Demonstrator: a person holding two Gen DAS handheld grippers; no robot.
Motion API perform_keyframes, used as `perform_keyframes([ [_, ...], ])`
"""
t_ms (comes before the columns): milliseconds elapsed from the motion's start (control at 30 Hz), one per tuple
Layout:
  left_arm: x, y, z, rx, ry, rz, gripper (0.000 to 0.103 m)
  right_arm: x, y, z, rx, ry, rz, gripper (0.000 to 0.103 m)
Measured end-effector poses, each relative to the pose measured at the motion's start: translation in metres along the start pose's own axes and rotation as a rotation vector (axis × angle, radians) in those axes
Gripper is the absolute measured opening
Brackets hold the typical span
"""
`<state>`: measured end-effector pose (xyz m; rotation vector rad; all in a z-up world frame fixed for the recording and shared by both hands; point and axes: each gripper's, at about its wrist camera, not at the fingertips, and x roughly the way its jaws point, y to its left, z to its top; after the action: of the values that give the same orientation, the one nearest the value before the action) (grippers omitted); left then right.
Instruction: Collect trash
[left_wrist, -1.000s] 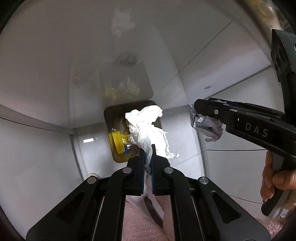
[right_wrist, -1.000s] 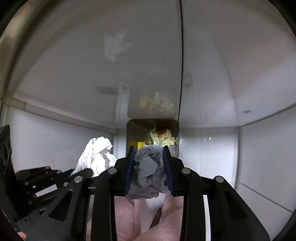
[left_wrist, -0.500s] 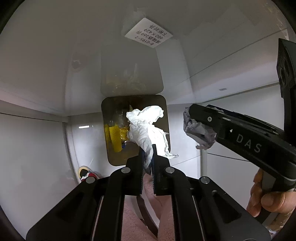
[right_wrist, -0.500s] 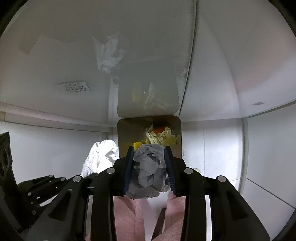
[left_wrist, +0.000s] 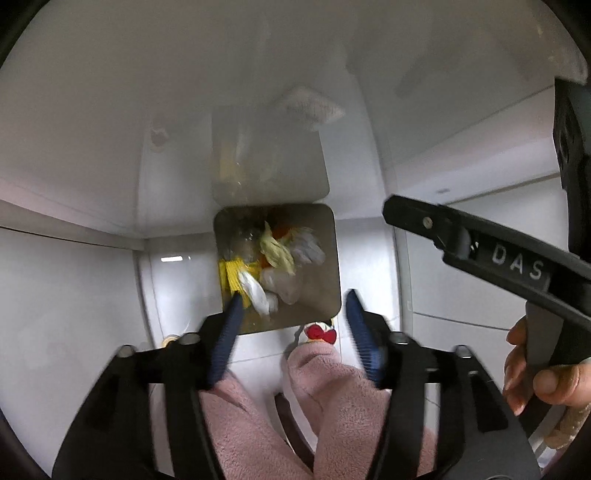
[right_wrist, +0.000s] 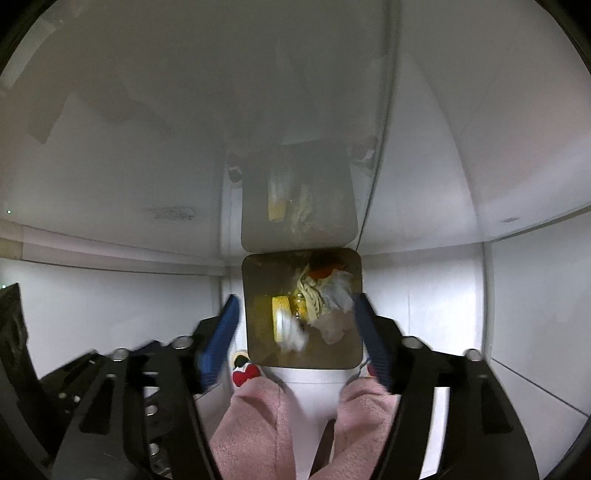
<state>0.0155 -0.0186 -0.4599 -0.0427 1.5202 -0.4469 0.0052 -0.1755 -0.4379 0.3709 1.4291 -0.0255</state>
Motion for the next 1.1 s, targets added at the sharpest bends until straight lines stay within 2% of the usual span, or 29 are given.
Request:
perform_keyframes([
  [67,-0.017,0.0,0.0,0.0,-0.031,0.015,0.077,-0.016,0.0,-0.001,-0.013,-0.021,-0.01,0.09],
  [100,-0.024,-0.001,0.0,0.003,-0.044,0.018,0.079,-0.022,0.001,-0.001,-0.018,-0.029,-0.014,0.093],
  [200,-0.053,-0.006,-0.002,0.03,-0.09,0.031,0.087,-0.051,0.003,-0.002,-0.045,-0.065,-0.013,0.094],
  [267,-0.076,-0.012,-0.004,0.053,-0.128,0.042,0.09,-0.069,0.005,0.0,-0.063,-0.091,-0.015,0.1],
  [367,-0.112,-0.02,-0.004,0.079,-0.193,0.056,0.094,-0.101,0.011,0.002,-0.1,-0.143,-0.017,0.1],
  [600,-0.193,-0.03,0.005,0.093,-0.343,0.083,0.095,-0.191,0.024,0.009,-0.12,-0.289,-0.003,0.1],
  [800,-0.267,-0.037,0.012,0.063,-0.459,0.111,0.095,-0.261,0.036,0.013,-0.135,-0.424,-0.016,0.1],
  [933,-0.324,-0.046,0.012,0.069,-0.577,0.146,0.095,-0.3,0.041,0.014,-0.141,-0.518,-0.036,0.1],
  [1100,-0.371,-0.058,0.013,0.076,-0.687,0.169,0.095,-0.345,0.044,0.015,-0.139,-0.614,-0.036,0.1],
])
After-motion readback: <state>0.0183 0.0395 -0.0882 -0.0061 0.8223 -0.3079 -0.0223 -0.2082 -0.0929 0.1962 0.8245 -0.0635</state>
